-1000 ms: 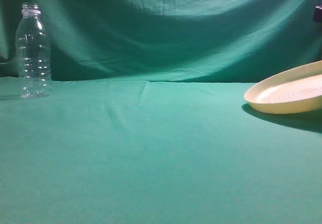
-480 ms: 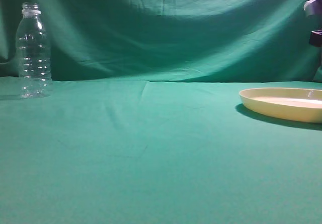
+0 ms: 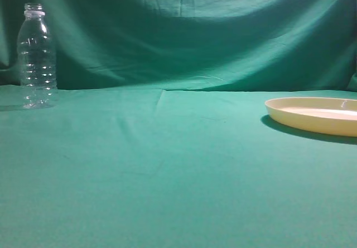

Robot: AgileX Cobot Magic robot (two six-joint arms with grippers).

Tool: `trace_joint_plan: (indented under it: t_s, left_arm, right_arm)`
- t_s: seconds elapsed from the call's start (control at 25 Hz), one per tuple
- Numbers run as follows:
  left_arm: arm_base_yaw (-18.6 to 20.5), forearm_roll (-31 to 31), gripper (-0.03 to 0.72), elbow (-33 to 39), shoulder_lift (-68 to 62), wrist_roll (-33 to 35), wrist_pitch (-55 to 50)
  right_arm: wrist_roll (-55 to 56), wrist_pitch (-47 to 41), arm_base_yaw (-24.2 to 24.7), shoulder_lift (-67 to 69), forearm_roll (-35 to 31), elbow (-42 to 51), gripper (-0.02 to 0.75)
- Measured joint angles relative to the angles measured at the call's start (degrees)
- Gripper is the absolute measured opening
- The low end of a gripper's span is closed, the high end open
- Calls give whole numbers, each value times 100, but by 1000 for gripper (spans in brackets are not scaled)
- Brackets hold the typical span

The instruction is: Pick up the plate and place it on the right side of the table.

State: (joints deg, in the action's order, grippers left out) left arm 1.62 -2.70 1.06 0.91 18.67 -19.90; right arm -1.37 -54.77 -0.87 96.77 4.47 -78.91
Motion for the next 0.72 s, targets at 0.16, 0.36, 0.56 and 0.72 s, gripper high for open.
trace_joint_plan:
  t_s: [0.16,0.36,0.56,0.72]
  left_arm:
    - [0,0,0,0,0,0,0]
    - [0,0,0,0,0,0,0]
    - [0,0,0,0,0,0,0]
    - [0,0,0,0,0,0,0]
  right_arm:
    - [-11,-216,0,-745,-136,-28,0]
    - [-235,-308,-145,-1929,-593,30,0]
    - [-275,-71,-252,-3433,-732,746,0]
    - [-275,469,-252,-4771,-901,1679,0]
